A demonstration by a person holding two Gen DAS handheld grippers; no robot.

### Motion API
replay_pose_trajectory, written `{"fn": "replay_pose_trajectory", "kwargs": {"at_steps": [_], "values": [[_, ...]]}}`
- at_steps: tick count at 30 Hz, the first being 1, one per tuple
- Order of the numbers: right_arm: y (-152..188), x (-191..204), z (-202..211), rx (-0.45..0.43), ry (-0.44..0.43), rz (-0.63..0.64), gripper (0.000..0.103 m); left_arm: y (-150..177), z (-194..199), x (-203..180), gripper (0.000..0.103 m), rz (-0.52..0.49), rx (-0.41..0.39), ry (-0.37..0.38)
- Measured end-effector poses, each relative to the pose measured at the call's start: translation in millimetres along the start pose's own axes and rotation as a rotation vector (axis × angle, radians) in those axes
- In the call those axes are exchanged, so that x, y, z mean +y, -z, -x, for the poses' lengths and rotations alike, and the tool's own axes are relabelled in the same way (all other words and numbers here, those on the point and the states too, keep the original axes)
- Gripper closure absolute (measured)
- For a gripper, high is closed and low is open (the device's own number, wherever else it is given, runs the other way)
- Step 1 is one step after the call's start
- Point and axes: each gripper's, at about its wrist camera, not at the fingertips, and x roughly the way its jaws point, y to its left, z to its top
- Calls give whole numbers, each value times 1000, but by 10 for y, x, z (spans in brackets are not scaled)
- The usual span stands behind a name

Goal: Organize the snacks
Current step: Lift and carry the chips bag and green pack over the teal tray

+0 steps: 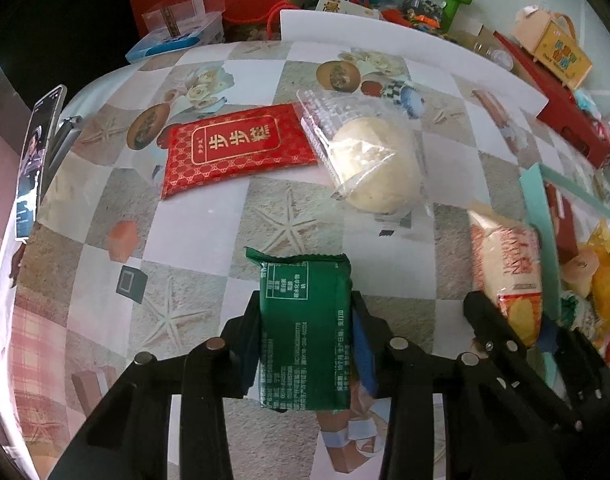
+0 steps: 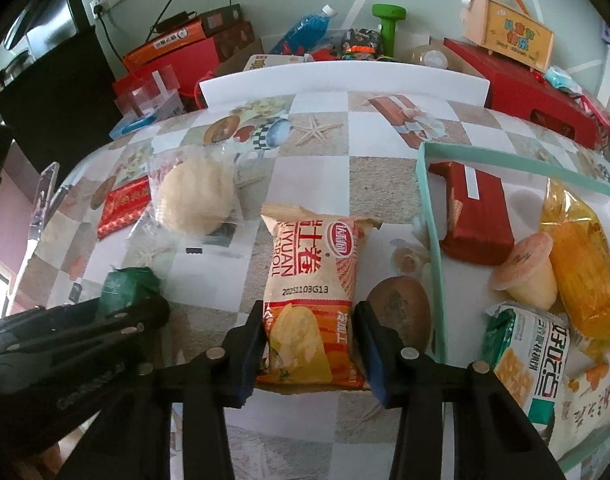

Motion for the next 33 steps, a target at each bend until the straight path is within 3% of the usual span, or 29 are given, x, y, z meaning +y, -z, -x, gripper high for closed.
{"fn": "replay_pose_trajectory", "kwargs": {"at_steps": [6, 16, 33], "values": [[-20, 17, 45, -6, -23, -1, 62, -36, 146, 22, 62, 10, -20, 22], [-128, 28, 469, -116, -28, 6, 62, -65, 642, 22, 62, 10, -147, 73], [-210, -457, 1171, -281, 22, -93, 62, -72, 1218, -511, 62, -96, -291, 192]]}}
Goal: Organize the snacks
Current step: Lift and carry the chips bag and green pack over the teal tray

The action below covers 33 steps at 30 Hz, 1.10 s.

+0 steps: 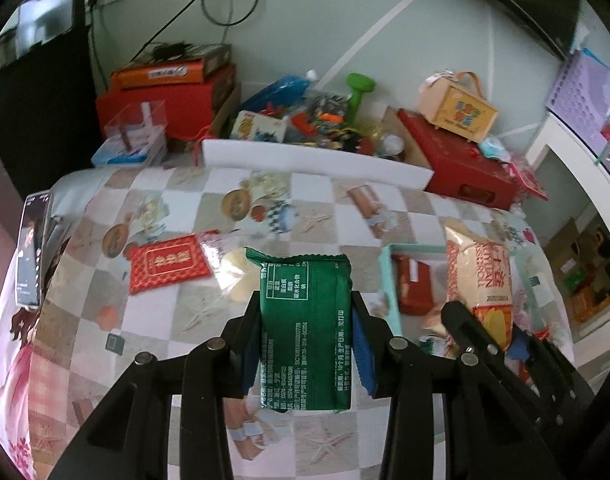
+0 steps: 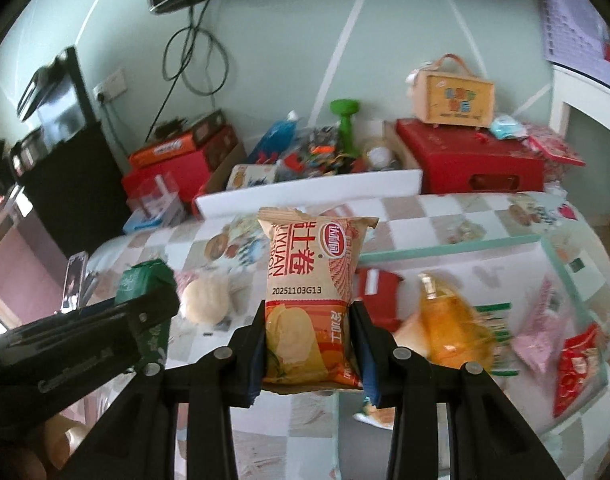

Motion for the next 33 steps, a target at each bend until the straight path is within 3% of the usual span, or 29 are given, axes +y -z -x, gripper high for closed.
{"fn": "replay_pose_trajectory", "kwargs": {"at_steps": [20, 27, 33], "values": [[-68, -1254, 510, -106, 168, -258, 62, 220, -49, -926, 62, -198, 37, 130], [4, -1584, 560, -108, 186, -342, 62, 431, -168, -1332, 62, -311, 77, 154], [68, -1754, 449, -81, 172, -388, 62, 482, -306, -1413, 62, -322, 98, 159]]}}
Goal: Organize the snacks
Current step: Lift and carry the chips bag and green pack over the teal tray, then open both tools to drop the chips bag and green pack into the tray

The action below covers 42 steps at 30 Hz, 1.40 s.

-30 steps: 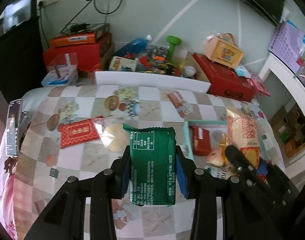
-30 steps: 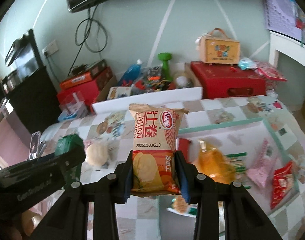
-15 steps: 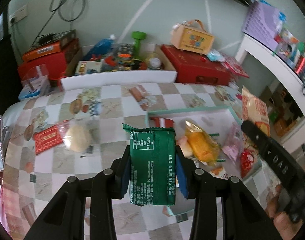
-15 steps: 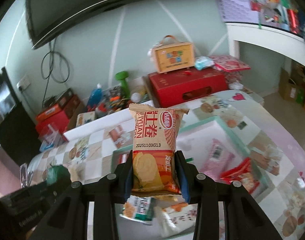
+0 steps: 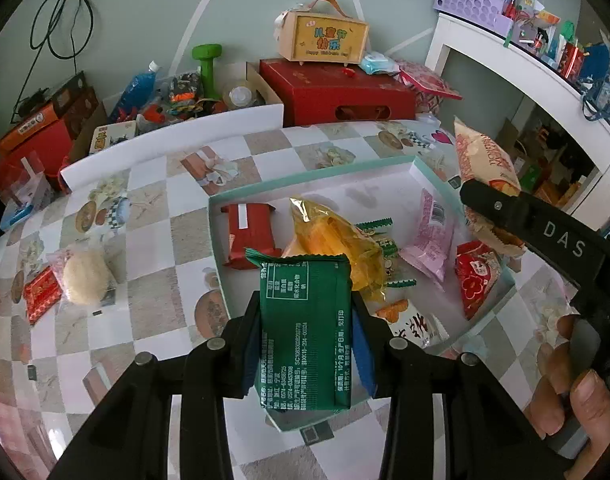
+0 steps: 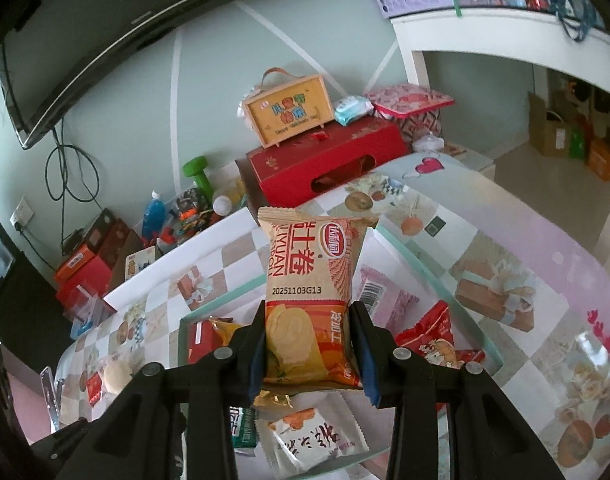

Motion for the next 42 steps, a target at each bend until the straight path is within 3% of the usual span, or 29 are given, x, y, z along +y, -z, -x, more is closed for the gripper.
{"fn": "replay_pose_trajectory", "kwargs": {"at_steps": [16, 24, 42], "values": [[-64, 17, -482, 55, -56, -8, 62, -254, -407, 385, 62, 67, -13, -21], [34, 80, -763, 126, -35, 21, 62, -304, -638, 597, 62, 122, 6, -59], [70, 55, -855, 163, -15, 22, 62, -250, -833, 294, 62, 43, 27, -30]]}}
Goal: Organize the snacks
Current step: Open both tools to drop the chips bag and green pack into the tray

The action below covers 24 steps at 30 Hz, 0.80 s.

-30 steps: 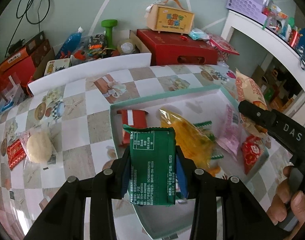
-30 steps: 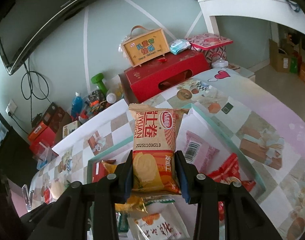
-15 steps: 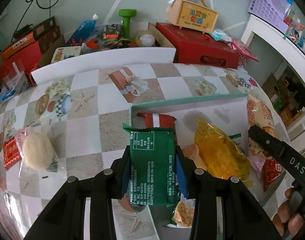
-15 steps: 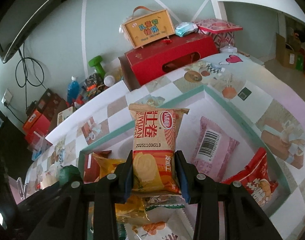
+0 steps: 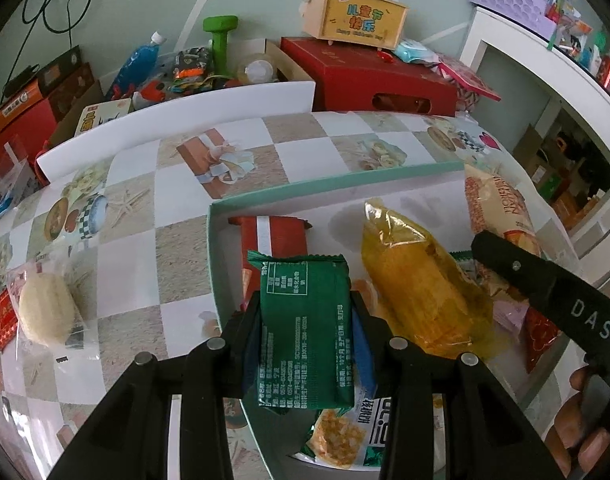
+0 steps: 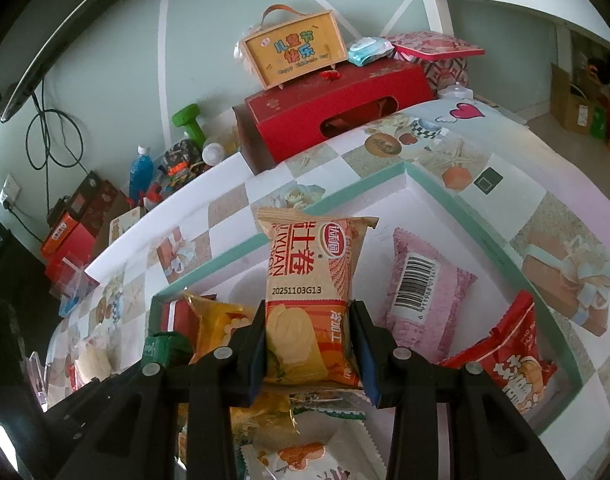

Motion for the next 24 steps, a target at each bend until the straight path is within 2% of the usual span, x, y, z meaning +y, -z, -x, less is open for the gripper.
{"fn": "replay_pose_trajectory", "kwargs": {"at_steps": [5, 9, 14, 16, 19, 24], "values": [[-2, 1, -12, 7, 22, 3, 61, -20, 13, 5, 61, 3, 9, 1], [-18, -1, 8, 9, 34, 2, 61, -36, 54, 2, 52, -3, 3, -13], [-41, 43, 78, -6, 41, 19, 61, -63, 112, 60, 50, 23, 14, -5], [-61, 73, 132, -21, 38, 26, 61, -85, 175, 59, 50, 22, 6, -4], [-86, 113, 201, -37, 42, 41, 61, -124, 290, 46, 41, 20, -15, -1], [-122, 151, 320, -63, 39, 50, 61, -180, 450, 28, 41, 16, -41, -8]]}}
